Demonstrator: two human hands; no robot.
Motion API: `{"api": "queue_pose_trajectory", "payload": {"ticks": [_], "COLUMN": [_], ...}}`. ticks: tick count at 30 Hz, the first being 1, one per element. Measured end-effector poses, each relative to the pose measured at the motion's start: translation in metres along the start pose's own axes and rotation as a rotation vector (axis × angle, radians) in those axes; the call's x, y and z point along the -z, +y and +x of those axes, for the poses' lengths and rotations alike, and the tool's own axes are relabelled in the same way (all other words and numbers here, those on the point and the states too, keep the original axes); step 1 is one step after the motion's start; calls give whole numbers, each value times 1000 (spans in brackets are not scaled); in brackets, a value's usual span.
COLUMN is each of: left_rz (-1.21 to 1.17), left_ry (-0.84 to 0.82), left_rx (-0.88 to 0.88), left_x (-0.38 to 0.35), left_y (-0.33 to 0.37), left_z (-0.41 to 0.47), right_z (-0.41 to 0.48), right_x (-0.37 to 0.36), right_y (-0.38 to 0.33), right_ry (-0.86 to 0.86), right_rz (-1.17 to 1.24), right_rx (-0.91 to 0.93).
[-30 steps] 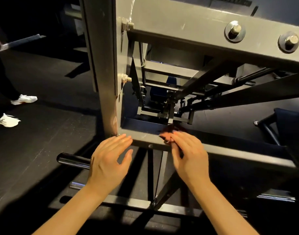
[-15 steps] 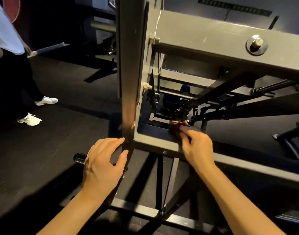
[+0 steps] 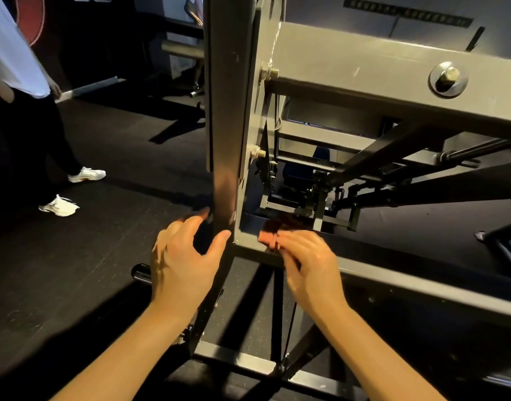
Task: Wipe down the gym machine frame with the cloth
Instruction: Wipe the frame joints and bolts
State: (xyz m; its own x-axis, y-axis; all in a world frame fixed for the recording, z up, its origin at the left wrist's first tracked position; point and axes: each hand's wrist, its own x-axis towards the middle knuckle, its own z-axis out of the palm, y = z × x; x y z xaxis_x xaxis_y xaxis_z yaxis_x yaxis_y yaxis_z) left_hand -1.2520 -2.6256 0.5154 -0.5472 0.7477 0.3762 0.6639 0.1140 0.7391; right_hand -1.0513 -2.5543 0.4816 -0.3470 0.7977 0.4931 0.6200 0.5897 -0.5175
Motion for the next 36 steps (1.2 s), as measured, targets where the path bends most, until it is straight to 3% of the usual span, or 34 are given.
{"api": "queue_pose_trajectory", "payload": {"ticks": [2,3,7,13,15,17,20,27,31,36], "left_rz": [8,6,-18,-21,-34,-36,-37,-35,-82,-200], "left_ry": [-15,-17,4,-43,-66,-88,-112,-160,-225,-259], "left_rx": [-11,-25,-65,-28,-16,-7,-11,-56,-81,13], "left_x": [-1,-2,-2,-2,1,4,9,18,27,39], "left_y": [3,5,7,5,5,3,3,2,-1,-11], "left_z": [1,0,-4,-1,0,3,6,10,16,23], "right_z": [-5,3,27,-7,17,34,35,40,38,32], "right_x": [14,18,8,19,26,22,-4,-26,-4,15], "right_y": [2,14,30,11,24,21,-4,-66,-66,-73], "right_ry": [-84,-101,37,-79,-45,-14,17,-110,-179,-49], "right_rz": [-59,-90,-7,-123,-203,-220,-67,-21,302,880], "right_rx": [177,175,-156,195,96,-137,-326,-170,-375,-740]}}
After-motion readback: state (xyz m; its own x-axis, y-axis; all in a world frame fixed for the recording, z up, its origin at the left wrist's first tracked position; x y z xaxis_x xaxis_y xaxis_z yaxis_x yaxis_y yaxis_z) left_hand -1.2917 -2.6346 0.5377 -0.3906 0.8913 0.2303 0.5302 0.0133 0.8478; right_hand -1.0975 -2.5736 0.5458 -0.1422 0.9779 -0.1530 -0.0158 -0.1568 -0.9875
